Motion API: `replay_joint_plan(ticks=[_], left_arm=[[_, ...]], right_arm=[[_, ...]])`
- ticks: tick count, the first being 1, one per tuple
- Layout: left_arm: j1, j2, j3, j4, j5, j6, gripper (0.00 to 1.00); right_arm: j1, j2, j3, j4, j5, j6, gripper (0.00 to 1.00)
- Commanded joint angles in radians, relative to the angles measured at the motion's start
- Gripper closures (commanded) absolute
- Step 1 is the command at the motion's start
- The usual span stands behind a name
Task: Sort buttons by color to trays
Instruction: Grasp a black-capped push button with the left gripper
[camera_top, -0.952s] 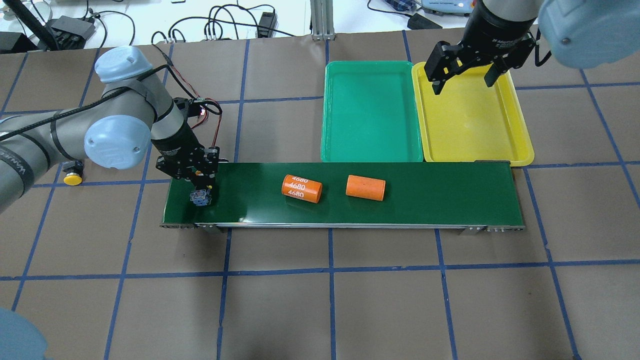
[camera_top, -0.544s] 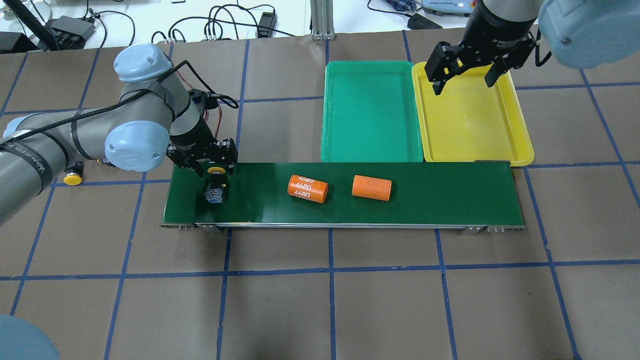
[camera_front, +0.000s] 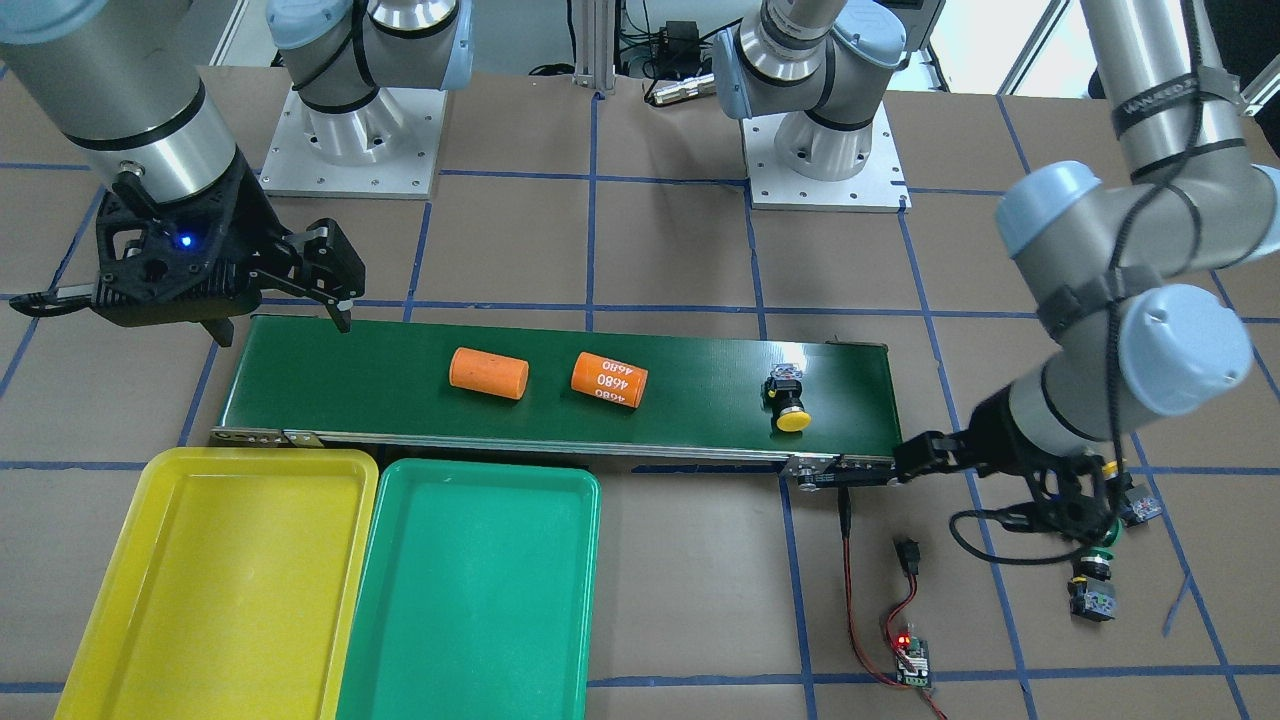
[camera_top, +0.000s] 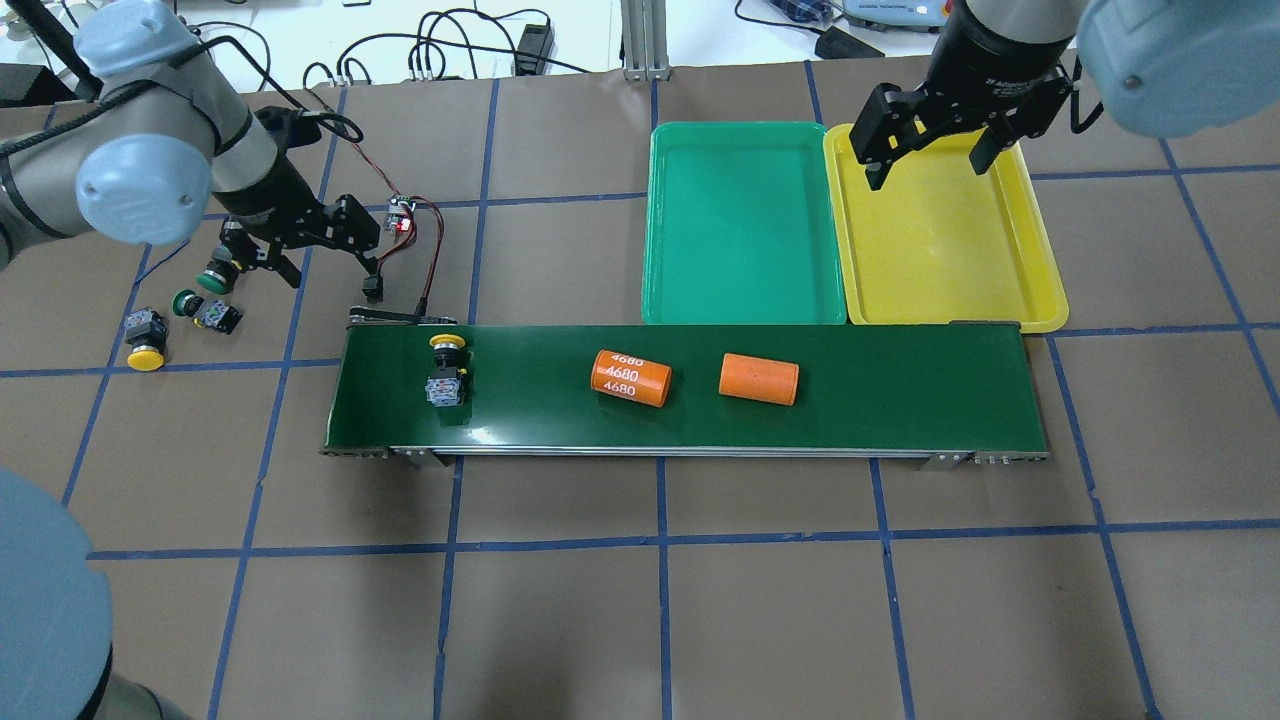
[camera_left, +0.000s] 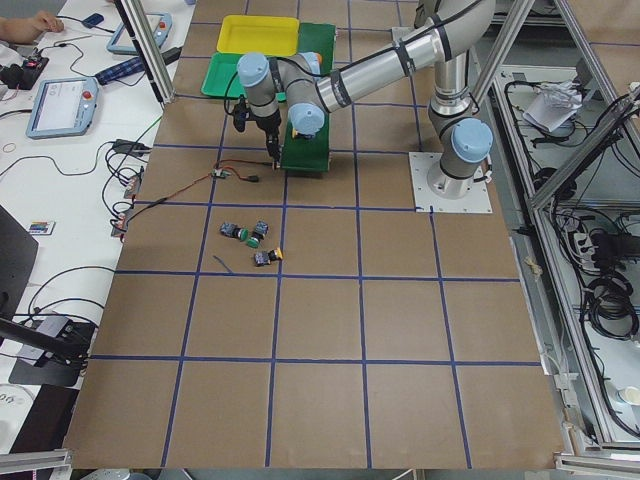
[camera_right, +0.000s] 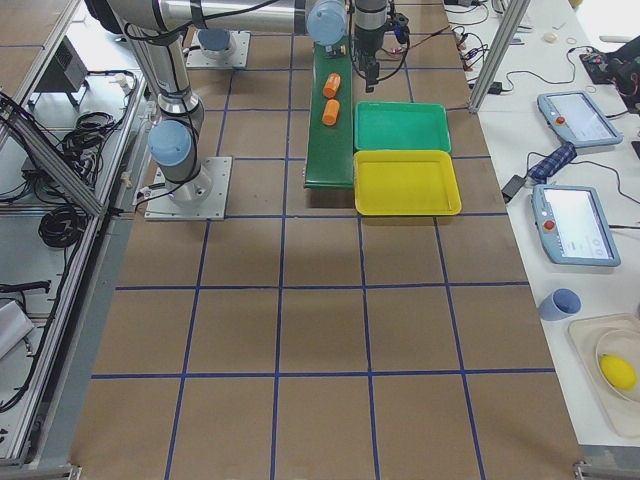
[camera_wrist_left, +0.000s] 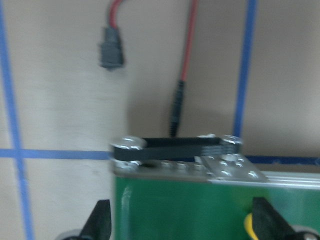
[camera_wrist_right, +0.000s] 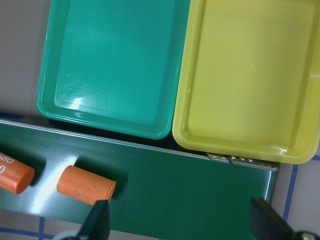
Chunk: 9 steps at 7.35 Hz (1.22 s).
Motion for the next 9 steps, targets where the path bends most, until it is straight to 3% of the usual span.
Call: replay_joint_plan(ticks=[1,3,7,8,9], left_arm=[[0.089,-0.188,0.268,-0.049,0.1,0.19,0.0],[0.181,-0.313,0.334,-0.019,0.087,0.318,0.0],[0.197,-0.389,0.332,0.035,0.088,0.338,0.0],[0.197,-0.393,0.332,0.049,0.088,0.335,0.23],[0.192,-0.393,0.322,0.047,0.093,0.335,0.54]], right_arm=[[-0.001,0.002,0.001,0.0,0.0,0.001,0.0],[-0.005,0.002,0.001,0.0,0.0,0.002,0.0],[-0.002,0.0,0.001,0.002,0.002,0.002,0.0],[0.0,-0.002,0.001,0.002,0.0,0.003,0.0],[0.0,-0.002,0.001,0.002,0.0,0.003,0.0]])
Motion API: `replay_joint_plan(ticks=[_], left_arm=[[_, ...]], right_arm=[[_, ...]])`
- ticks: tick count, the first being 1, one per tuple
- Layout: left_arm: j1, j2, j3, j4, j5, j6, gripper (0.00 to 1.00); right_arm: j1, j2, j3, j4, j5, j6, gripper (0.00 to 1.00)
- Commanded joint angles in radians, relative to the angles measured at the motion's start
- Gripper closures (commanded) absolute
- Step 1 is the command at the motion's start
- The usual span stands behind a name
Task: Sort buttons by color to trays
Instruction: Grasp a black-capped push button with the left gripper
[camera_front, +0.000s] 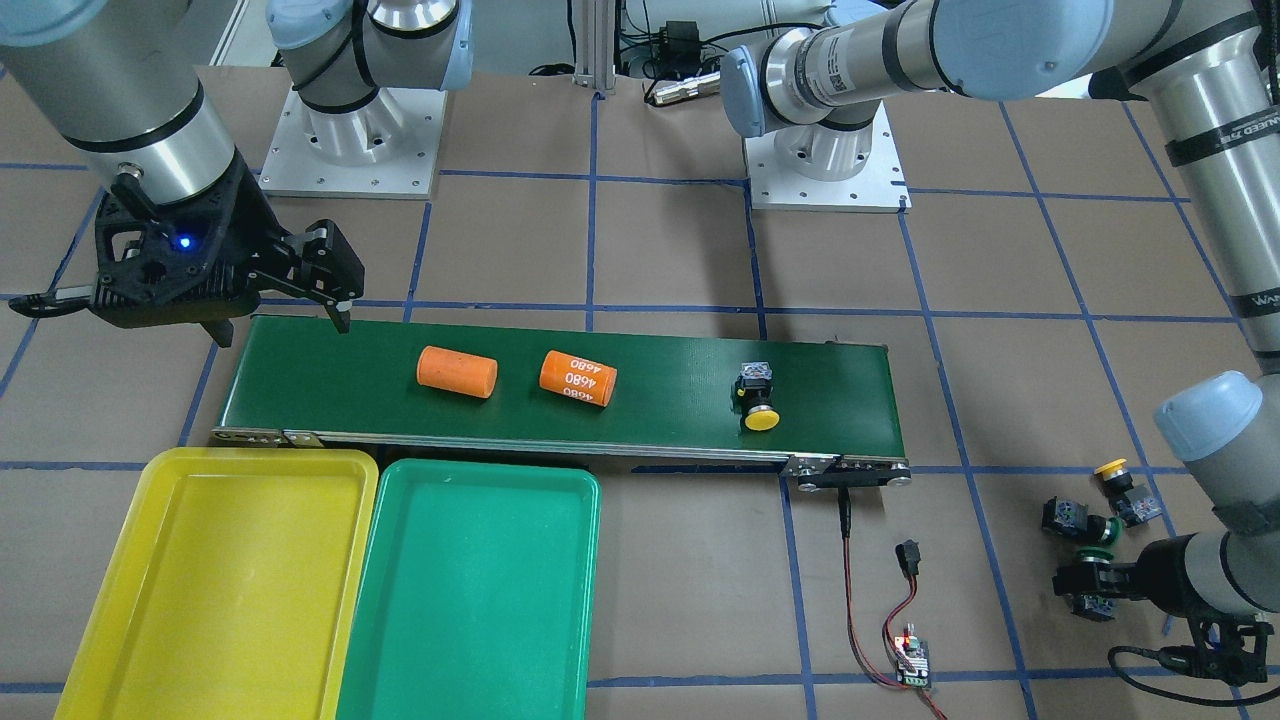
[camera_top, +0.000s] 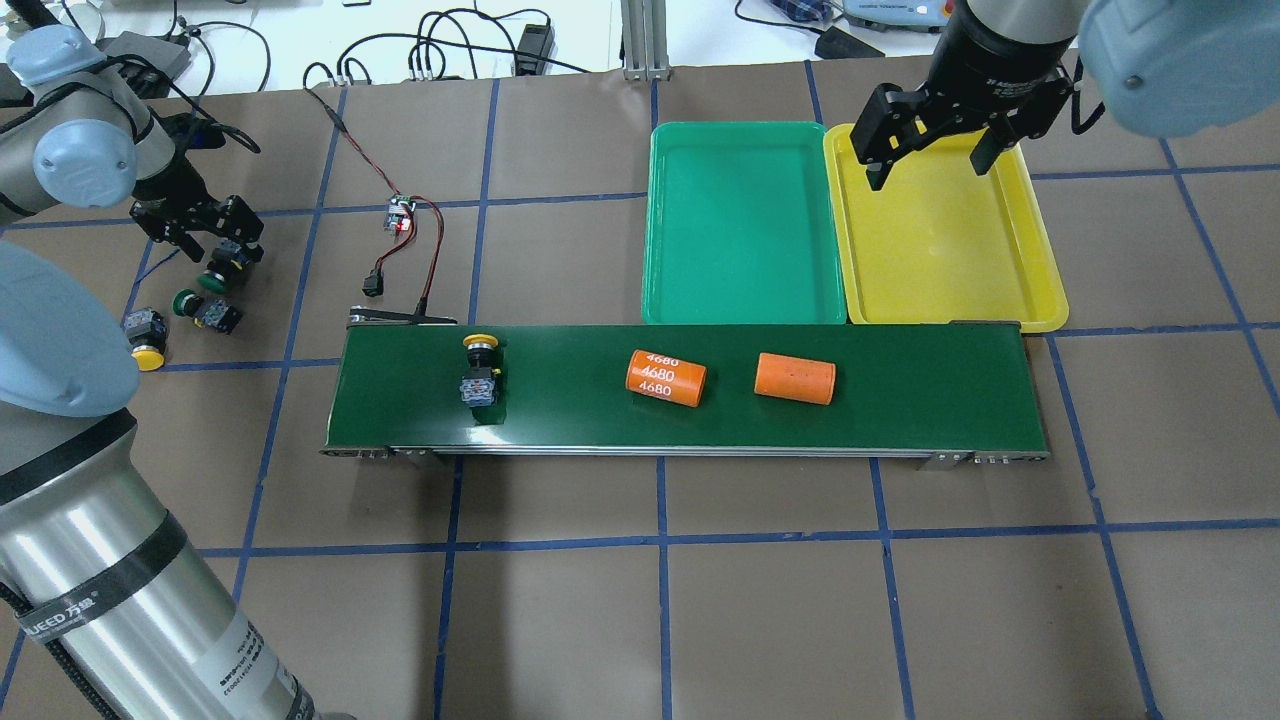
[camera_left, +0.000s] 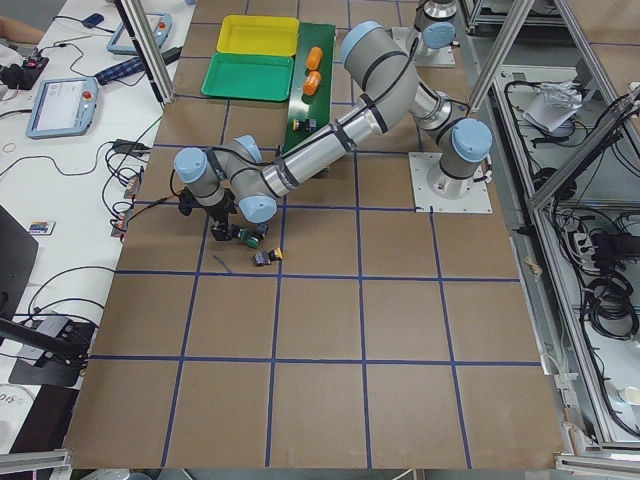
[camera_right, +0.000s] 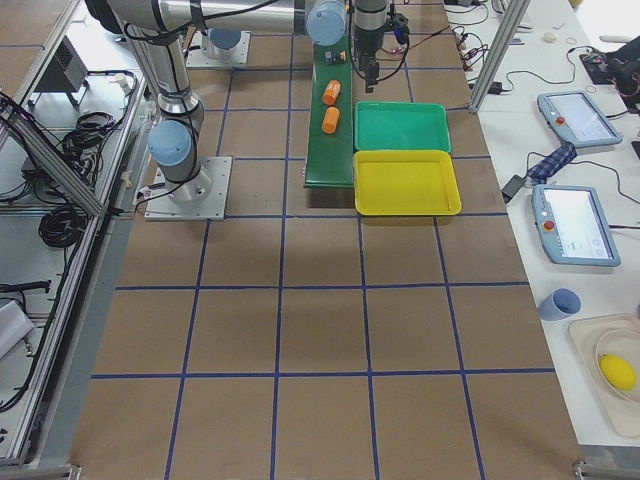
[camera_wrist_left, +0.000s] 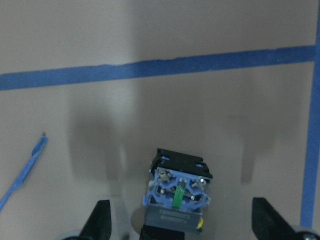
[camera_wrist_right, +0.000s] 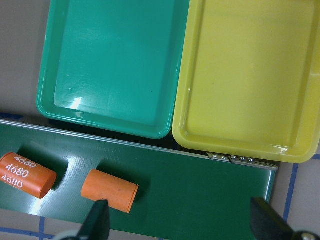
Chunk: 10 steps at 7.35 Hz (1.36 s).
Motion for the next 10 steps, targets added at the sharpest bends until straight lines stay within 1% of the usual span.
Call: replay_joint_plan(ticks=[1,2,3,4,5,6,7,8,9,10], left_arm=[[-0.003,0.002,-0.005,0.005,0.007,-0.002,0.76],[-0.009,0.011,-0.016,0.0,-0.001,-0.002,0.91],[-0.02,0.035,-0.031,-0.021,-0.001,-0.007,0.95],[-0.028,0.092,-0.056,-0.116,-0.031,-0.027,0.96],[-0.069,0.162,-0.114,-0.142,-0.081,-0.121,0.97],[-0.139,0.248,-0.19,-0.149,-0.09,-0.243,0.98],[-0.202,0.332,-0.308,-0.134,-0.088,-0.346,0.98],[-0.239,0.406,-0.383,-0.13,-0.09,-0.461,0.98],[-0.288,0.466,-0.443,-0.13,-0.09,-0.52,0.99],[-0.342,0.491,-0.488,-0.091,-0.085,-0.554,0.99]], right_arm=[[0.001,0.001,0.0,0.0,-0.001,0.001,0.0],[0.002,-0.001,0.002,0.003,-0.001,0.001,0.0],[0.001,-0.001,0.002,0.002,-0.001,0.001,0.0],[0.002,-0.001,0.003,0.002,-0.001,0.001,0.0],[0.003,-0.001,0.003,0.002,-0.001,0.001,0.0],[0.003,0.001,0.003,0.003,-0.001,-0.002,0.0],[-0.004,0.001,0.003,0.006,-0.002,-0.004,0.0],[-0.004,0.001,0.002,0.009,-0.008,-0.003,0.0],[-0.002,0.001,0.0,0.003,-0.007,0.004,0.0],[-0.002,0.01,0.0,-0.003,0.002,0.019,0.0]])
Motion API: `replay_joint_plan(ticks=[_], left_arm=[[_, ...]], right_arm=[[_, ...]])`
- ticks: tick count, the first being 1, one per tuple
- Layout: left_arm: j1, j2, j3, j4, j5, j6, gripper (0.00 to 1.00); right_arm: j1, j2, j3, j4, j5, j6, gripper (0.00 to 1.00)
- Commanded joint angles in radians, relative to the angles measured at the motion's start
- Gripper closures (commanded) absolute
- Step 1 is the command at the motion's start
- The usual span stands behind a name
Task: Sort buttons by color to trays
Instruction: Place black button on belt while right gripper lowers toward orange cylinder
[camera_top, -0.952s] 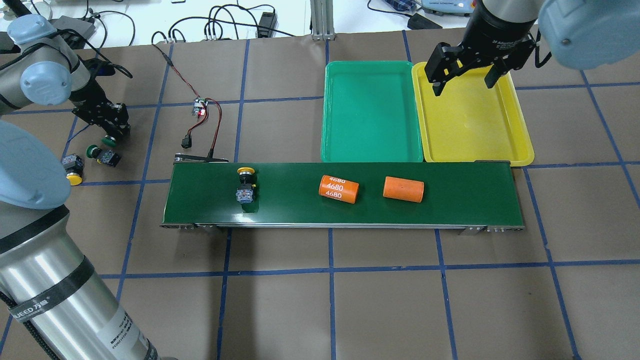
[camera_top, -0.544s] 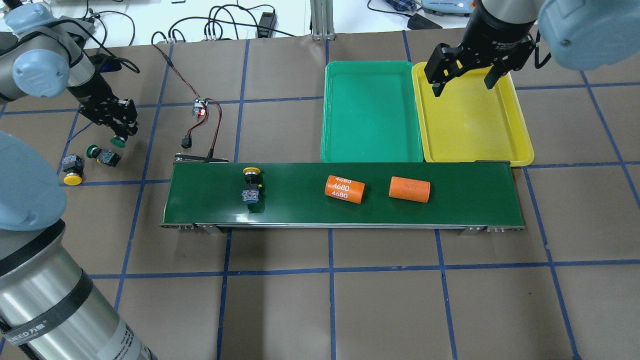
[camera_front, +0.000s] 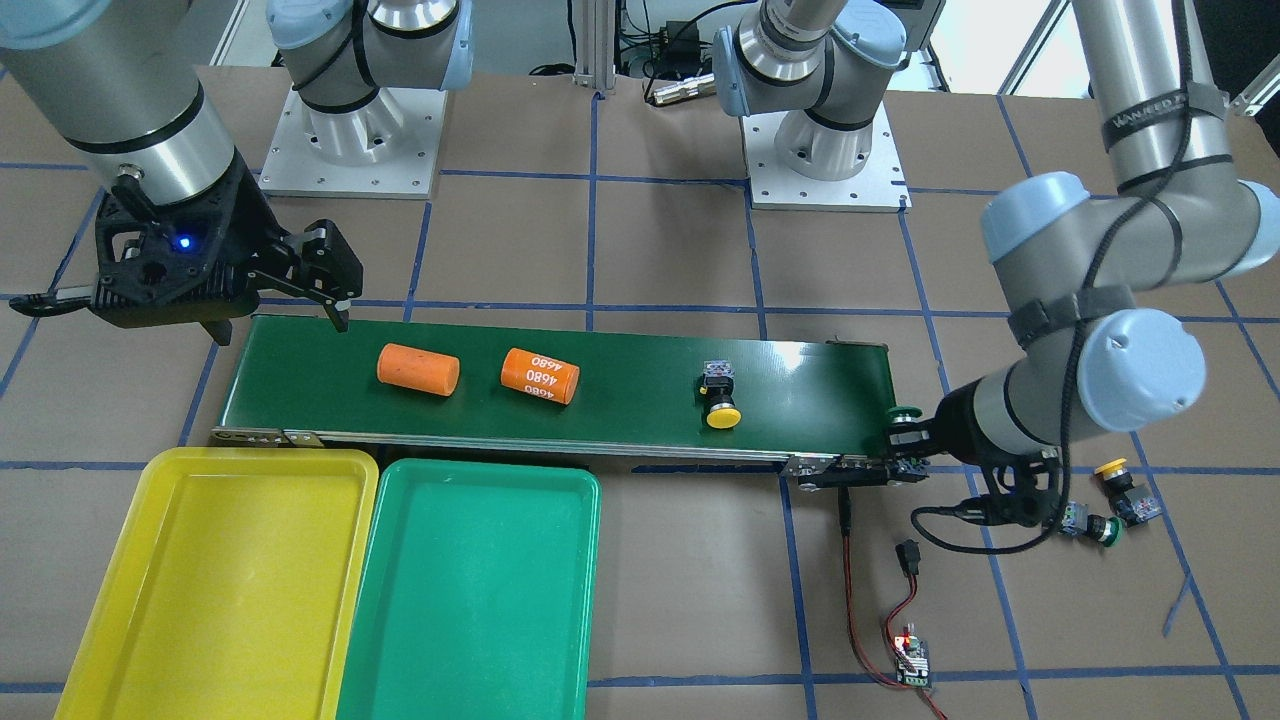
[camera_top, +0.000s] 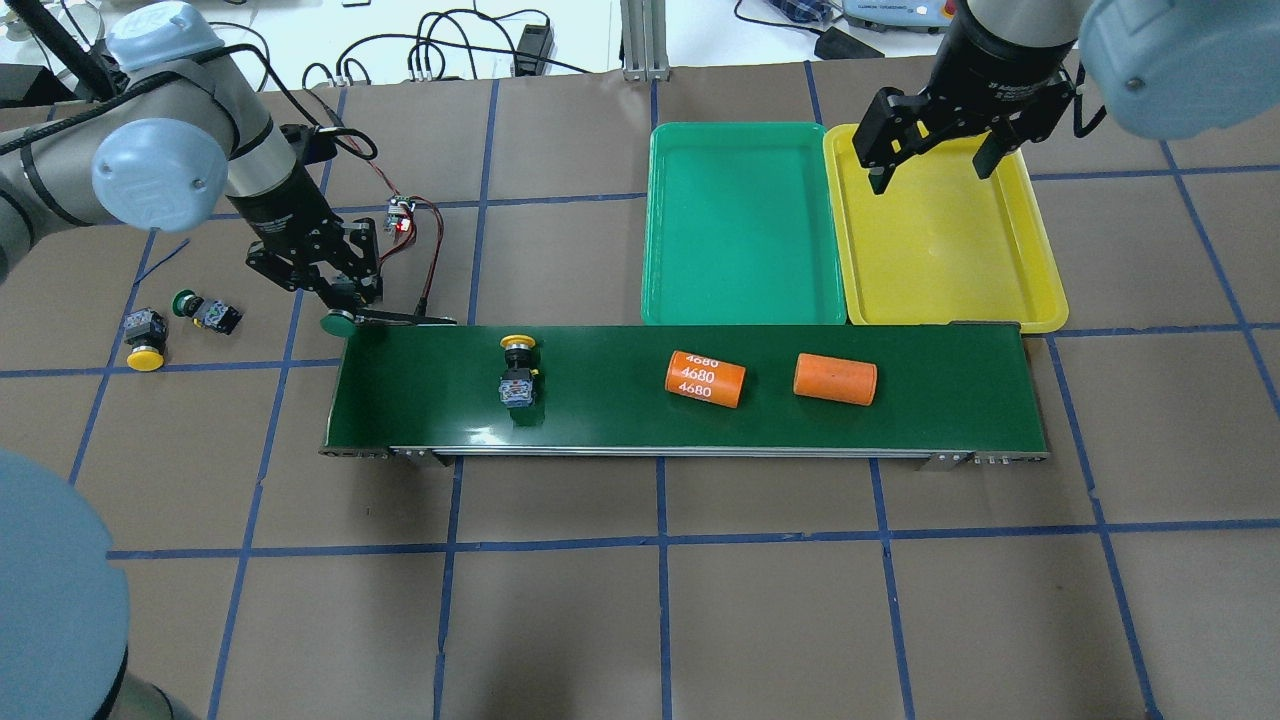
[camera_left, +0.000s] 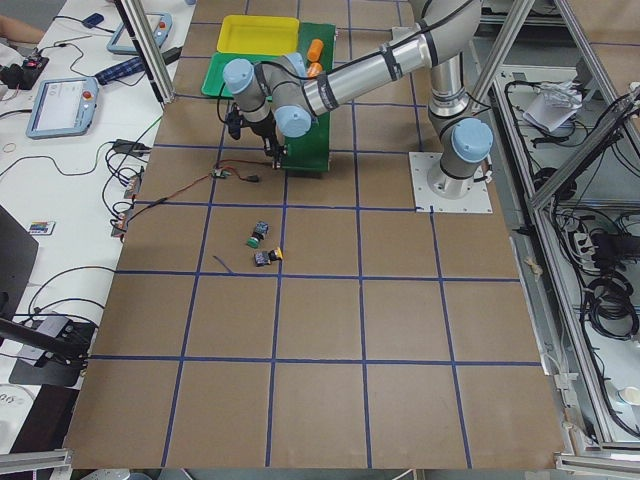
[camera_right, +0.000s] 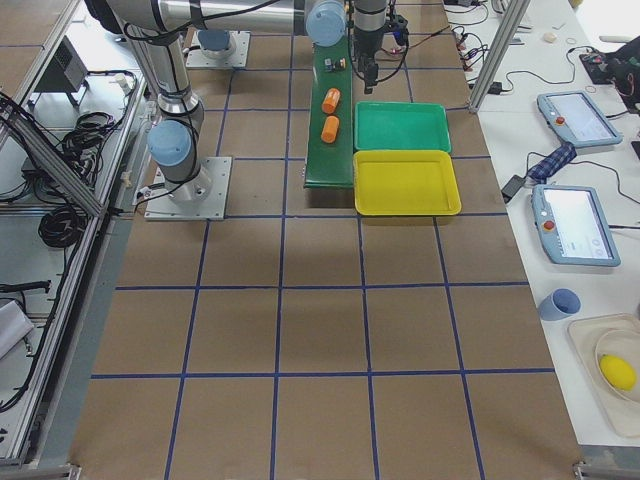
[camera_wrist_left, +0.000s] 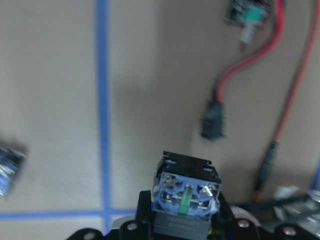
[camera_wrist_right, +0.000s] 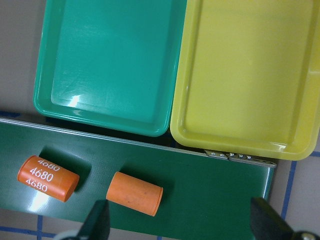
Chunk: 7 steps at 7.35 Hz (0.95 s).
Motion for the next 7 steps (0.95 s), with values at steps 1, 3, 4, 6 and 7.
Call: replay_joint_plan(ticks=[1,3,4,6,7], left_arm=[[-0.101,0.061,-0.123,0.068,0.005,-0.139,0.99],[-0.102,0.061,-0.165,0.157,0.005,-0.137,0.98],[-0.102,0.059,-0.175,0.16,0.011,-0.143,0.56],[-0.092,0.072,-0.153,0.149,0.021,-0.141,0.0],[-0.061,0.073,-0.118,0.143,0.026,-0.131,0.0]], right_arm=[[0.002,0.01,-0.001,-0.003,0.03,0.013,0.0],[0.006,0.008,-0.001,0.01,0.077,0.011,0.0],[0.009,0.018,0.013,0.015,0.076,0.013,0.0],[0.017,0.005,0.115,0.073,0.07,-0.003,0.0],[0.019,-0.014,0.158,0.073,0.03,-0.016,0.0]])
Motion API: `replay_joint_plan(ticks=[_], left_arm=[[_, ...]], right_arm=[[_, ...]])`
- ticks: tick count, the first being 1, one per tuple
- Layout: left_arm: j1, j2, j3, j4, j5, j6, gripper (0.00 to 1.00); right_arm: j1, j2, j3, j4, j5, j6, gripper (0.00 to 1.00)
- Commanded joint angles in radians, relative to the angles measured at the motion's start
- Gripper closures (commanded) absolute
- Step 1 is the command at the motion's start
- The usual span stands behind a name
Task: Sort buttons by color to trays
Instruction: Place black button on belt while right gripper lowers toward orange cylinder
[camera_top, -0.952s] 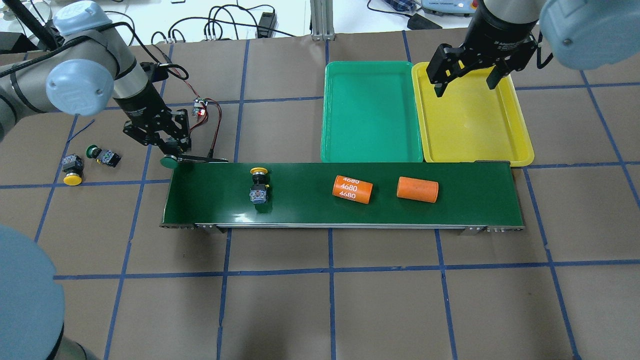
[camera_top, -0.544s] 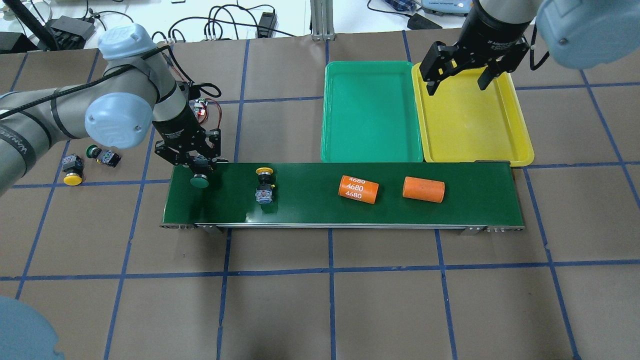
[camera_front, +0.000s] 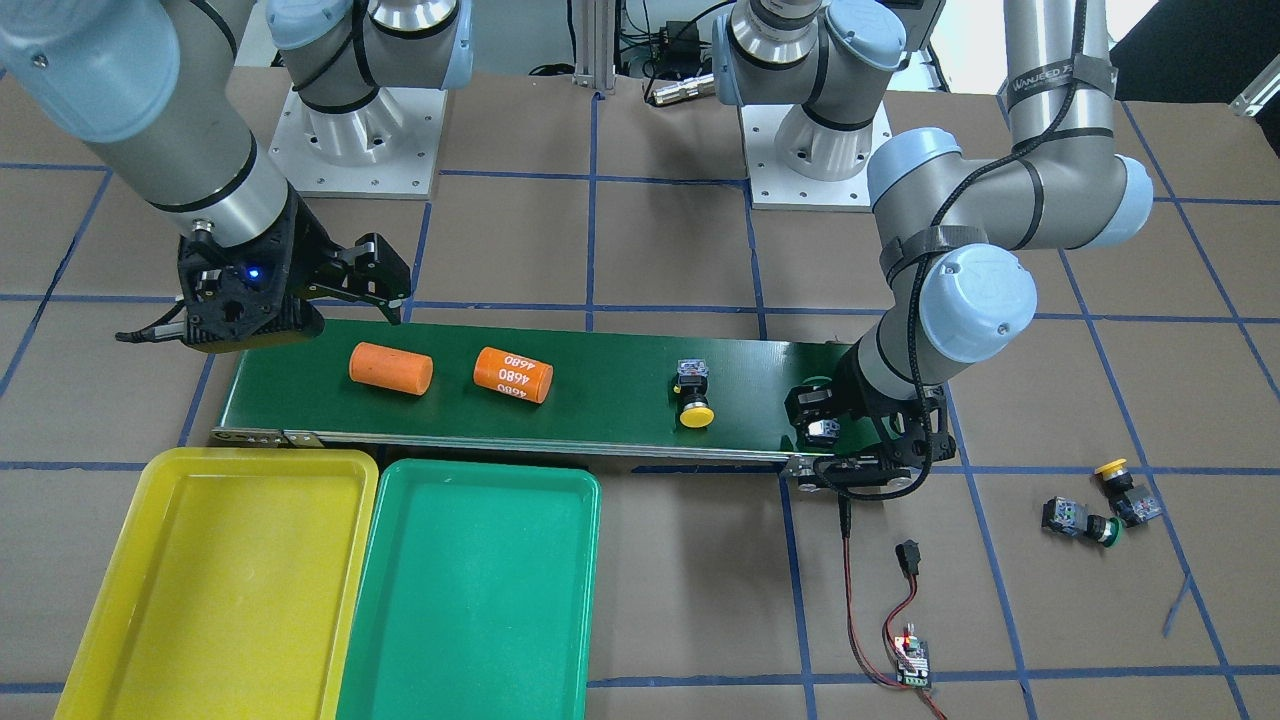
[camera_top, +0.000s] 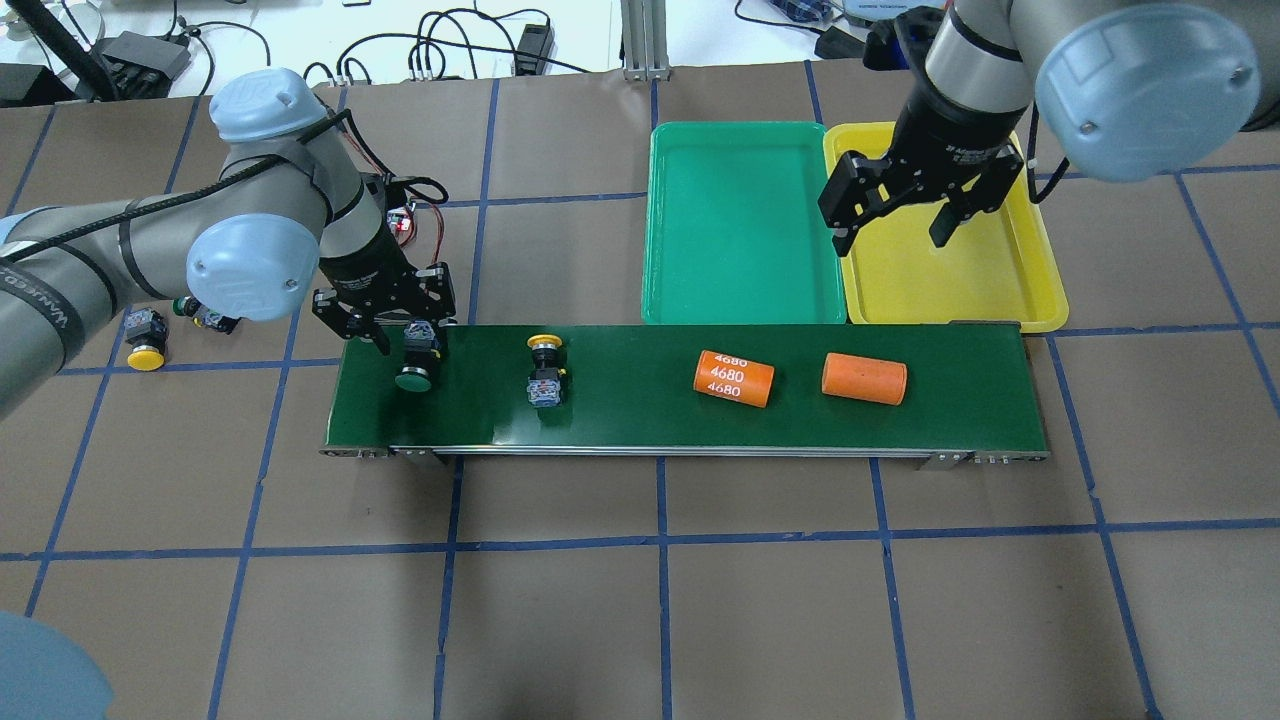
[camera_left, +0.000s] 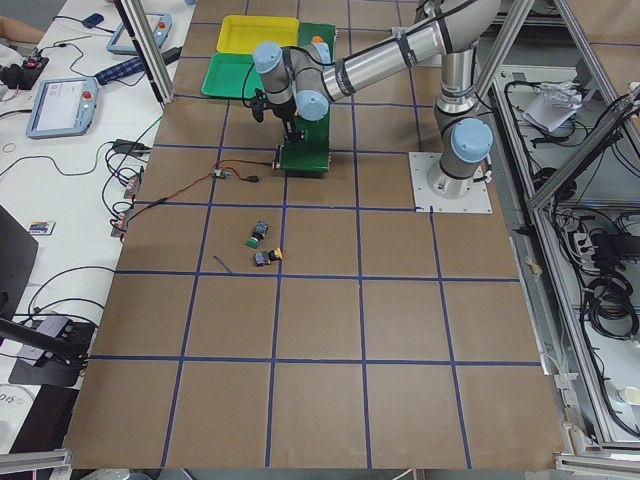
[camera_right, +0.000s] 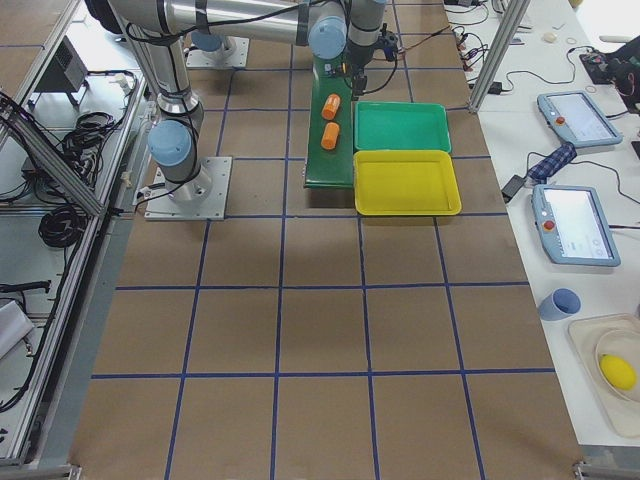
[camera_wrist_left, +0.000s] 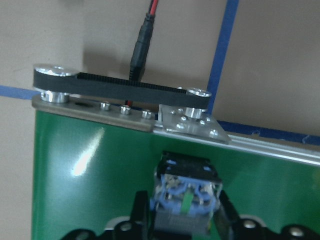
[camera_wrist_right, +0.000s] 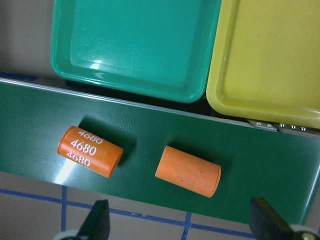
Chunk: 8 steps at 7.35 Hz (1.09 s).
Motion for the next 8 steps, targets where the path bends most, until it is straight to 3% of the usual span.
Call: replay_joint_plan(ticks=[1,2,3,4,5,6,8], left_arm=[[0.113,-0.017,0.11,-0.065,0.037,0.108,0.0],[0.233,-0.062,0.177,-0.079,0.048,0.322,0.0],[0.318,-0.092,0.213,-0.077,0.048,0.386,0.0],[0.358,-0.112,0.227,-0.064,0.049,0.431,0.0],[0.367,-0.14,0.224,-0.023,0.049,0.606,0.0],[0.386,-0.165,0.186,0.096,0.052,0.759,0.0],[0.43,-0.186,0.146,0.146,0.052,0.682,0.0]], right_arm=[[0.003,-0.018,0.093,0.01,-0.048,-0.036,0.0],[0.003,-0.026,0.121,0.009,-0.091,-0.038,0.0],[0.003,-0.037,0.147,0.009,-0.112,-0.037,0.0],[0.003,-0.041,0.168,0.006,-0.108,-0.015,0.03],[0.003,-0.04,0.176,0.005,-0.114,0.018,0.1],[0.003,-0.038,0.176,0.002,-0.114,0.034,0.1],[0.003,-0.032,0.181,-0.104,-0.117,0.065,0.1]])
